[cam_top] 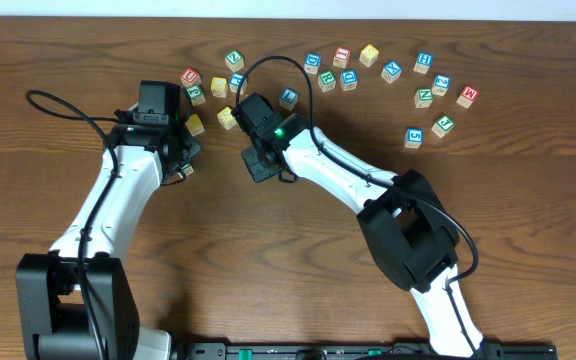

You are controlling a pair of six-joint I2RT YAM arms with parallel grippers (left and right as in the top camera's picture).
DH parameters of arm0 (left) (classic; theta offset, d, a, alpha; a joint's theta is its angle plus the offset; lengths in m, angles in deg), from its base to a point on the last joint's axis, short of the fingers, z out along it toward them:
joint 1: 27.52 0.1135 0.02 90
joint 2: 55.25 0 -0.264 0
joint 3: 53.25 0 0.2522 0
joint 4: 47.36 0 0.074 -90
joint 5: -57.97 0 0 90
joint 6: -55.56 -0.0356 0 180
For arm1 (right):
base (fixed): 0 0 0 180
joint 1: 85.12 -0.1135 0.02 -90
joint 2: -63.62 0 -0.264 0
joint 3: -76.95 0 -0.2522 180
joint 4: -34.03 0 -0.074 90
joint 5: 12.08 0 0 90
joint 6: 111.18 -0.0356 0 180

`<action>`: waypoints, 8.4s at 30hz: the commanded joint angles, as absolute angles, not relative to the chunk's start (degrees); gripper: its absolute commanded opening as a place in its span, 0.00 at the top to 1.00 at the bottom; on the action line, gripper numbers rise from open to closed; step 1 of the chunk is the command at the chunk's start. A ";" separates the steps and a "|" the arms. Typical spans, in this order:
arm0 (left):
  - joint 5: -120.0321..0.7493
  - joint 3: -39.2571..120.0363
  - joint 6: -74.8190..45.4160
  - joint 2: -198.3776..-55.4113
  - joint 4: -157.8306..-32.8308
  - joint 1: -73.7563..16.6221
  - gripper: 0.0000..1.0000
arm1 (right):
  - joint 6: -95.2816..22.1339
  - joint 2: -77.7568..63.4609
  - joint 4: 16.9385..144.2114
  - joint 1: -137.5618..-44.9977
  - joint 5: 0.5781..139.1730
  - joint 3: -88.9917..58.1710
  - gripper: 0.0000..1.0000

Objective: Spell out ROBOT

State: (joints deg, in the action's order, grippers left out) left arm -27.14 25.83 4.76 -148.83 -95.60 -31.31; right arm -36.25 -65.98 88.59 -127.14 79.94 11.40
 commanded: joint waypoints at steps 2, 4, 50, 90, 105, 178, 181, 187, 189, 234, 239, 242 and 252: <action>-25.94 25.53 5.31 -148.15 -95.80 -31.07 0.93 | -39.04 -66.63 88.21 -127.07 83.70 12.18 0.99; -25.94 25.44 5.33 -148.15 -95.80 -31.07 0.92 | -40.25 -66.63 88.21 -127.05 84.62 12.18 0.99; -32.89 24.30 10.49 -158.36 -85.16 -46.09 0.93 | -42.23 -68.66 89.48 -117.43 81.16 16.97 0.99; -37.65 24.30 8.94 -162.66 -79.80 -46.98 0.92 | -47.22 -68.66 99.89 -117.15 78.98 16.97 0.99; -39.55 24.30 8.96 -163.52 -76.83 -47.64 0.93 | -45.75 -68.66 100.02 -117.15 76.82 16.97 0.99; -39.12 24.32 8.72 -166.82 -69.42 -47.64 0.93 | -45.82 -68.66 100.56 -119.46 73.23 16.88 0.99; -39.12 24.32 8.72 -166.82 -69.97 -47.64 0.93 | -45.78 -68.66 100.76 -119.44 73.27 16.88 0.98; -39.03 24.32 8.72 -166.82 -70.25 -47.64 0.92 | -45.82 -68.66 101.39 -119.44 74.56 16.88 0.98; -38.83 24.32 8.70 -166.82 -70.23 -47.64 0.93 | -45.80 -68.66 101.42 -119.44 74.56 16.88 0.99; -36.43 24.32 5.00 -165.16 -71.36 -46.74 0.93 | -45.97 -67.66 101.66 -116.21 75.42 16.91 0.99; -35.82 24.32 5.00 -164.63 -72.24 -45.47 0.92 | -45.97 -66.06 102.03 -114.81 75.42 16.91 0.99; -35.77 24.32 5.00 -164.52 -72.85 -44.62 0.93 | -45.91 -64.16 101.92 -114.13 75.44 16.91 0.99; -35.62 24.32 5.00 -164.48 -73.83 -43.92 0.93 | -45.03 -59.48 103.19 -110.79 75.44 16.91 0.99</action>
